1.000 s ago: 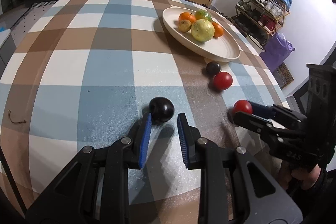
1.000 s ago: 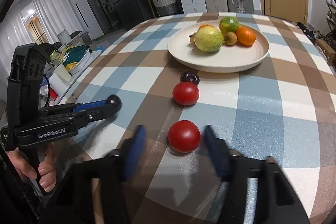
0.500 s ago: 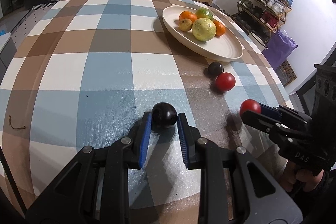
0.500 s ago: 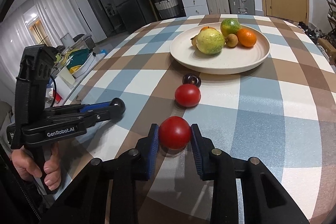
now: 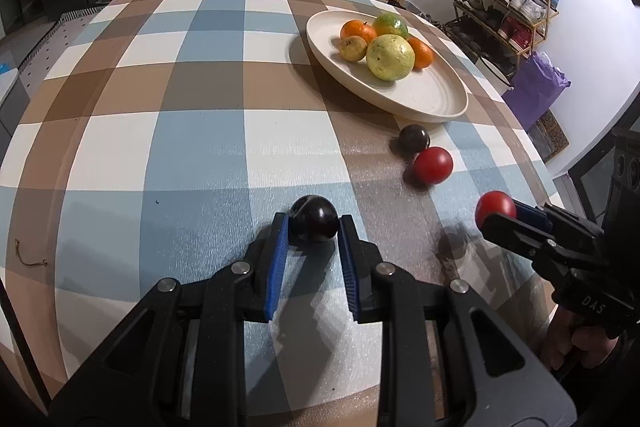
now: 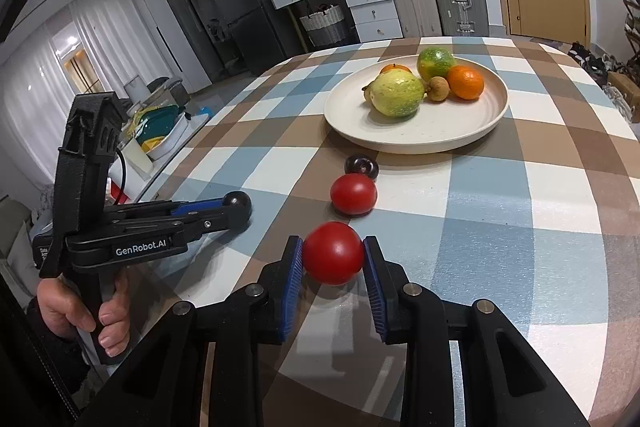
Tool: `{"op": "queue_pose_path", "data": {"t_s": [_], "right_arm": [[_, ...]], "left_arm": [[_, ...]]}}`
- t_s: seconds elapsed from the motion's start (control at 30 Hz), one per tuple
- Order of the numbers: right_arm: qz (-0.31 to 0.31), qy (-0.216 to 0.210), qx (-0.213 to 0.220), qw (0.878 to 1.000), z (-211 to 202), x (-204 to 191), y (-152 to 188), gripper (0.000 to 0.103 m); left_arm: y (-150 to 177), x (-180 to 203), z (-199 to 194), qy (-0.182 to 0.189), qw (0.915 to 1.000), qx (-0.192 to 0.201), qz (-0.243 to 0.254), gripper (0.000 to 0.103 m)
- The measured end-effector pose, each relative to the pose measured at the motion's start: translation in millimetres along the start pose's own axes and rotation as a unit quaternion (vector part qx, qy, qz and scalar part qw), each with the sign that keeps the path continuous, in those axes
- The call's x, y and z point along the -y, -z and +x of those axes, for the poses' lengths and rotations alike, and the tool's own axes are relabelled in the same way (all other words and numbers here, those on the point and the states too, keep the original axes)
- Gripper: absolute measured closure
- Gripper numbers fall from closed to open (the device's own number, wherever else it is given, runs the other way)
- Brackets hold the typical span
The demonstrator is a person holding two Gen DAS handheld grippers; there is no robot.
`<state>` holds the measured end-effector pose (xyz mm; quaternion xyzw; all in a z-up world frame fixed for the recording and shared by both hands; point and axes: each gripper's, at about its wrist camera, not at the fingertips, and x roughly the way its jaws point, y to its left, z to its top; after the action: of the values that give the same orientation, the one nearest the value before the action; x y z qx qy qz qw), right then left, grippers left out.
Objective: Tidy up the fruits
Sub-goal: 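Carry the plum and tomato with both grippers over the plate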
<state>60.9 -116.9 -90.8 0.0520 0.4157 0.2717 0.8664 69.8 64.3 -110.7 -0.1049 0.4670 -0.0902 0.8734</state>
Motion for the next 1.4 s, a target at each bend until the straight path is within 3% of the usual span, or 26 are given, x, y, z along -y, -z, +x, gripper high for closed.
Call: {"op": "queue_pose_path", "data": {"t_s": [0.43,0.9,1.4], "right_arm": [[0.015,-0.017,0.020,1.000,-13.4,13.9,-13.5,0.072],[0.049,-0.029,0.044,0.997,-18.1,40.2,-42.0,0.072],[0.077,-0.017,0.051,0.996,-9.2,82.3,-84.0,0.072]], "left_arm": [[-17.7,4.7,3.0,0.013,0.9998,-0.013,-0.009,0.081],[-75.0,42.4,-15.2,0.034,0.9988,0.029,0.021,0.081],[-125.9,98.1,27.6,0.064,0.9965,0.014,0.051,0.081]]}}
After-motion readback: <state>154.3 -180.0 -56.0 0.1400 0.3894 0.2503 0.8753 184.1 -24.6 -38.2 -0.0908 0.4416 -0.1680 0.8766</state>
